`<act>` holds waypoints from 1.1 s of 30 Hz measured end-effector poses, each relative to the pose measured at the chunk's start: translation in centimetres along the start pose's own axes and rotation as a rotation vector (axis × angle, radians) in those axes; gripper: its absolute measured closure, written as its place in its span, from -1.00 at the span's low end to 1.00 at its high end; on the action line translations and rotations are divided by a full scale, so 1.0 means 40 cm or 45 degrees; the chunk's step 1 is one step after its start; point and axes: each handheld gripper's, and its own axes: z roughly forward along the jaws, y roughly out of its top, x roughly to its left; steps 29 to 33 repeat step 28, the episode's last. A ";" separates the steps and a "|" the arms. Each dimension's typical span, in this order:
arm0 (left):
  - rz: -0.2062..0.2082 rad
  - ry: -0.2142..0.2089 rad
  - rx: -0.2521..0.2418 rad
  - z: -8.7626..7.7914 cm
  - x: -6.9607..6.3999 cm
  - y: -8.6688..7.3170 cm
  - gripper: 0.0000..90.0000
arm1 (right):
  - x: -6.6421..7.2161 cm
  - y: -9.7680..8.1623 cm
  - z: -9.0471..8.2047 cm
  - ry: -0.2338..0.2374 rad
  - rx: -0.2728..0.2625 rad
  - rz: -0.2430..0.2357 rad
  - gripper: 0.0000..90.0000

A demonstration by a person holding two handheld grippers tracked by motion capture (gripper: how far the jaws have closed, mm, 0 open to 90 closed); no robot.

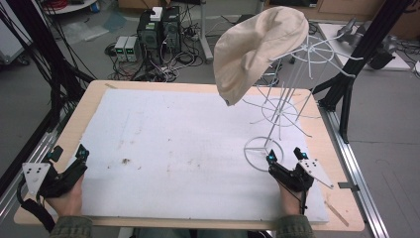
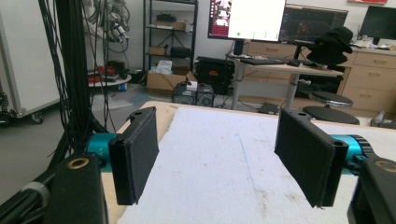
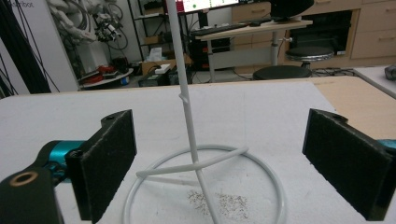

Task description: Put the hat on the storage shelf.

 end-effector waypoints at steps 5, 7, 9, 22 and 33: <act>0.011 0.003 -0.016 -0.008 -0.012 -0.003 -0.32 | 0.003 0.000 0.003 0.007 0.004 0.003 -0.80; 0.017 -0.003 -0.020 -0.009 -0.015 -0.004 -0.32 | 0.003 0.000 0.003 0.013 0.003 -0.007 -0.80; 0.015 -0.007 -0.020 -0.009 -0.016 -0.004 -0.32 | 0.004 0.000 0.002 0.017 0.006 -0.001 -0.80; -0.015 -0.022 0.008 -0.009 -0.004 -0.017 -0.31 | 0.002 -0.001 0.006 0.021 0.013 0.006 -0.80; -0.017 -0.026 0.012 -0.011 -0.004 -0.018 -0.30 | 0.005 -0.001 0.008 0.028 0.016 0.022 -0.80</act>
